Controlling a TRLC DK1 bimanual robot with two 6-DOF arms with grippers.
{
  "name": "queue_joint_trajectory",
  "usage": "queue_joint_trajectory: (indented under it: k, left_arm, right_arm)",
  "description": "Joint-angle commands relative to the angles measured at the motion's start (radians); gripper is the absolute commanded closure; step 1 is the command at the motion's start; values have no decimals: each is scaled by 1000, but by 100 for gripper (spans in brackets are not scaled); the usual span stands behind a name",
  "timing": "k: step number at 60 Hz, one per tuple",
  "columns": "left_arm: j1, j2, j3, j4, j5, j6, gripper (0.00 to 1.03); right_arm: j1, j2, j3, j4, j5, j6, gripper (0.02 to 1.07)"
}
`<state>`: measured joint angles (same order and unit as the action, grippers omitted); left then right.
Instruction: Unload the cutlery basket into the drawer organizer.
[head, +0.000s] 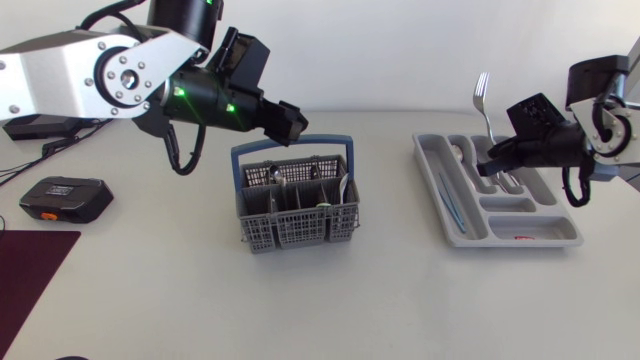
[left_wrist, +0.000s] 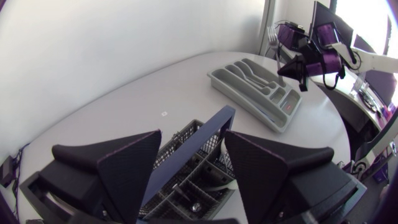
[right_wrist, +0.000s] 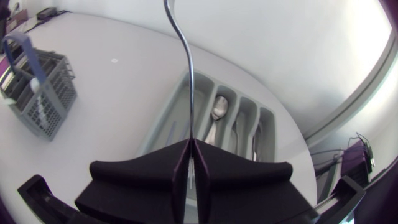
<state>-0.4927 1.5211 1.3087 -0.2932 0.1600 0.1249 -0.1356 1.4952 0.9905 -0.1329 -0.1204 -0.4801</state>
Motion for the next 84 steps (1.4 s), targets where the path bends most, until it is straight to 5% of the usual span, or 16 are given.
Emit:
queue_joint_trajectory:
  k: [1,32,72,77,84]
  left_arm:
    - [8,-53,-46,22,-24,36,32]
    - [31,-216,-266,97,-120,94,32]
    - [-6,-314,-399,115,-183,136,32]
    - [-10,-317,-405,117,-186,136,32]
    - [-12,-322,-419,123,-191,142,32]
  right_arm:
    - [-16,100,60,58,68,61,98]
    - [-82,557,418,30,335,169,98]
    - [-119,755,579,-53,358,193,93]
    - [-119,709,553,-42,354,196,84]
    - [-116,628,502,-37,341,198,56]
